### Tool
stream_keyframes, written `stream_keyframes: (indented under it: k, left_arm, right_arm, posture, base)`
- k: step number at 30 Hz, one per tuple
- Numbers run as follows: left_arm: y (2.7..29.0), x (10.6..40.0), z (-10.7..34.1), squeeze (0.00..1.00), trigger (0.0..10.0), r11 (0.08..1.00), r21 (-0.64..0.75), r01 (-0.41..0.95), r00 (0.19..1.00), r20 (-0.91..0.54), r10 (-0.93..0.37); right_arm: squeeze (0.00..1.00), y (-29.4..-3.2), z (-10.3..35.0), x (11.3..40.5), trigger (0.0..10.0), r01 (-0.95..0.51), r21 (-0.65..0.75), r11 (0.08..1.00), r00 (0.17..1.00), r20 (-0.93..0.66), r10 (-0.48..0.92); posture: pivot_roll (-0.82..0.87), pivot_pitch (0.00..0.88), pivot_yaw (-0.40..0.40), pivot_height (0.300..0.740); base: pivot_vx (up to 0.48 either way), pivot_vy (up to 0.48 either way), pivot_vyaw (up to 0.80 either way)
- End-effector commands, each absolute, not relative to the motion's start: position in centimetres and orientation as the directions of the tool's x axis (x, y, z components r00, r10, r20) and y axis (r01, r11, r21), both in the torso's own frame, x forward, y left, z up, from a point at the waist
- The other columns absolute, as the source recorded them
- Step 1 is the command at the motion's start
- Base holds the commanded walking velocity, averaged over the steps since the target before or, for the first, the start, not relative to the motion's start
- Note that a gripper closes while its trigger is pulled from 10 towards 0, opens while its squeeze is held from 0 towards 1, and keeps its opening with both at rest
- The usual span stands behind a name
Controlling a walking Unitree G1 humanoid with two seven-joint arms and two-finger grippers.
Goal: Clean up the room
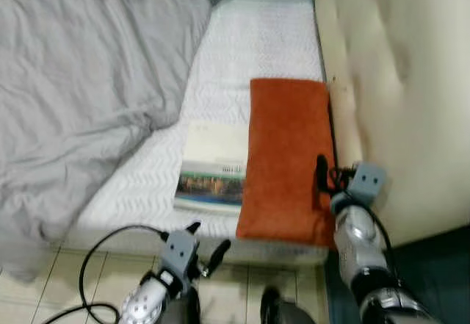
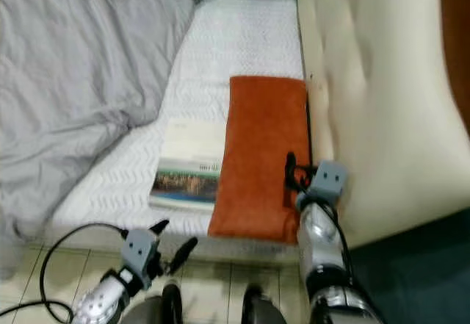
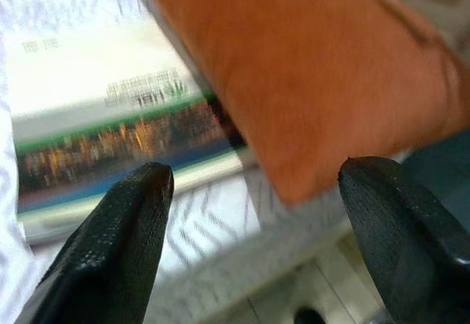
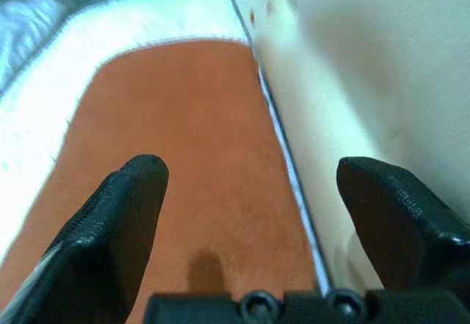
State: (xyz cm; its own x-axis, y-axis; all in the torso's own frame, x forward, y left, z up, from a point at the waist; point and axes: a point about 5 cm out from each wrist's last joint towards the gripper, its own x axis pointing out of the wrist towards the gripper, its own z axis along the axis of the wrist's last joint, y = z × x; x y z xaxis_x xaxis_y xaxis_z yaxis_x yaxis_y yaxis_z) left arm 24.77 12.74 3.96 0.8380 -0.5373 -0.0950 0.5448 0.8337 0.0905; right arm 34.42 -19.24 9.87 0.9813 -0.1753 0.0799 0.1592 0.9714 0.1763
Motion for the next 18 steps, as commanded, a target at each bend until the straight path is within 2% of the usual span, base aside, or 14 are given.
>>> stream_keyframes:
  k: [1,2,3,7,8,9,10,11,13,15,18]
  left_arm:
    - [12.7,24.9,3.2,0.00,10.0,0.847,0.068,0.527,0.845,-0.145,-0.514]
    - [12.7,24.9,3.2,0.00,10.0,0.847,0.068,0.527,0.845,-0.145,-0.514]
    - [12.8,25.3,3.6,0.00,10.0,0.856,0.080,0.511,0.857,-0.130,-0.499]
    - [13.1,26.7,5.3,0.00,10.0,0.876,0.094,0.472,0.881,-0.067,-0.468]
    - [13.7,27.1,5.9,0.00,10.0,0.893,0.084,0.442,0.897,-0.047,-0.439]
    - [13.7,27.1,5.9,0.00,10.0,0.893,0.084,0.442,0.897,-0.047,-0.439]
    - [14.3,27.3,6.4,0.00,10.0,0.911,0.065,0.408,0.913,-0.031,-0.407]
    - [14.3,27.3,6.4,0.00,10.0,0.911,0.065,0.408,0.913,-0.031,-0.407]
    - [14.7,27.3,7.0,0.00,10.0,0.918,0.053,0.394,0.919,-0.007,-0.394]
    - [14.7,27.4,7.1,0.00,10.0,0.919,0.054,0.391,0.920,-0.003,-0.391]
    - [14.1,27.7,7.6,0.00,10.0,0.922,0.059,0.383,0.923,0.012,-0.385]
  right_arm:
    - [1.00,-20.9,9.0,32.5,10.0,0.211,0.154,0.965,0.969,0.092,-0.227]
    - [1.00,-20.9,9.0,32.5,10.0,0.211,0.154,0.965,0.969,0.092,-0.227]
    - [1.00,-20.8,8.5,31.7,10.0,0.205,0.151,0.967,0.972,0.085,-0.220]
    - [1.00,-20.8,6.7,28.8,10.0,0.188,0.117,0.975,0.980,0.049,-0.195]
    - [1.00,-21.2,6.0,27.3,10.0,0.194,0.096,0.976,0.980,0.031,-0.198]
    - [1.00,-21.2,6.0,27.3,10.0,0.194,0.096,0.976,0.980,0.031,-0.198]
    - [1.00,-21.9,5.0,25.7,10.0,0.207,0.071,0.976,0.978,0.003,-0.208]
    - [1.00,-21.9,5.0,25.7,10.0,0.207,0.071,0.976,0.978,0.003,-0.208]
    - [1.00,-22.7,4.0,23.7,10.0,0.218,0.033,0.975,0.976,-0.017,-0.218]
    - [1.00,-22.6,3.7,23.1,10.0,0.203,0.021,0.979,0.979,-0.028,-0.203]
    - [1.00,-21.8,2.8,21.9,10.0,0.096,-0.025,0.995,0.993,-0.066,-0.097]
  posture:
    - [0.05,0.023,-0.097,0.740]
    - [0.05,0.023,-0.097,0.740]
    - [0.04,0.000,-0.099,0.740]
    - [0.03,0.000,-0.099,0.740]
    - [0.03,0.000,-0.099,0.740]
    - [0.03,0.000,-0.099,0.740]
    - [0.03,0.000,-0.096,0.740]
    - [0.03,0.000,-0.096,0.740]
    - [0.03,0.000,-0.093,0.740]
    - [0.02,0.000,-0.090,0.740]
    - [0.01,0.000,-0.084,0.740]
  base:
    - [0.000,0.000,0.00]
    - [0.000,0.000,0.00]
    - [0.000,0.000,0.00]
    - [0.000,0.000,0.00]
    - [0.000,0.000,0.00]
    - [0.000,0.000,0.00]
    - [0.000,0.000,0.00]
    - [0.000,0.000,0.00]
    - [0.000,0.000,0.00]
    - [0.000,0.000,0.00]
    - [0.000,0.000,0.00]
